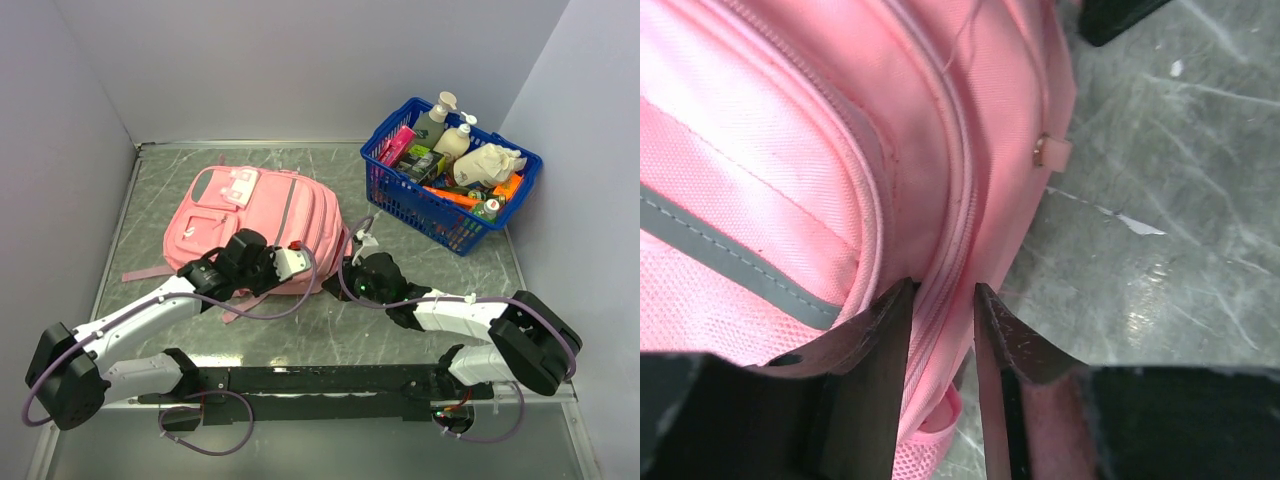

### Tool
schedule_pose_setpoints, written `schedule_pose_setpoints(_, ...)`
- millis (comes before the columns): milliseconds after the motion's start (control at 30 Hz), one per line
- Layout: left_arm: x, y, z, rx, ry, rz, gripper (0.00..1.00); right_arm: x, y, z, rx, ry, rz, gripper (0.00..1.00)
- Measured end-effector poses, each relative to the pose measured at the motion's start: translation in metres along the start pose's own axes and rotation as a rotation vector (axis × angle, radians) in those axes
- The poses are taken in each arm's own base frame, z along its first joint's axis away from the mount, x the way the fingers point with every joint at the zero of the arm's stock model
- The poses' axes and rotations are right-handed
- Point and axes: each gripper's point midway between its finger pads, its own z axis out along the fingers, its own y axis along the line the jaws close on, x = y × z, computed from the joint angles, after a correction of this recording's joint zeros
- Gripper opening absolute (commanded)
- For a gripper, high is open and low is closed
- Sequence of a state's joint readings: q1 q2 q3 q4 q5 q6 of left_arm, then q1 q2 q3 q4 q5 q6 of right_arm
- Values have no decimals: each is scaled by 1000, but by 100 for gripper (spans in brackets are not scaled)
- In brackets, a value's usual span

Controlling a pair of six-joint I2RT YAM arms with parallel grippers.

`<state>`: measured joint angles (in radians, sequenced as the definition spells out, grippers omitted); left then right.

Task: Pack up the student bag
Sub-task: Zip the student bag at the center of the board.

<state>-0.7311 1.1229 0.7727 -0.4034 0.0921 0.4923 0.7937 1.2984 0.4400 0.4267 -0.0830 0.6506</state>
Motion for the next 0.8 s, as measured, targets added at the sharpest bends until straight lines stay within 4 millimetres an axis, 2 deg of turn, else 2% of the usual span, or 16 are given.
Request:
schedule_pose_setpoints(100, 2, 5, 2, -39, 4, 5, 35, 2, 3, 0, -18, 9, 10, 0)
schedule_pose_setpoints(267, 3, 12, 5, -93, 6, 17, 39, 2, 5, 0, -27, 11, 13, 0)
schedule_pose_setpoints(300, 4, 13, 5, -99, 6, 21, 33, 2, 5, 0, -27, 11, 13, 0)
schedule_pose_setpoints(367, 4, 15, 6, -113, 6, 30, 1, 1, 4, 0, -24, 12, 12, 0)
schedule_pose_setpoints(500, 3, 19, 5, -127, 8, 72, 1, -1, 1, -1, -16, 21, 11, 0)
schedule_pose_setpoints(667, 3, 20, 0, -130, -5, 115, 1, -14, -9, -3, -4, 15, 16, 0)
schedule_pose_setpoints(800, 23, 25, -11, -150, 31, 119, 1, -25, -20, -4, 20, 9, 15, 0)
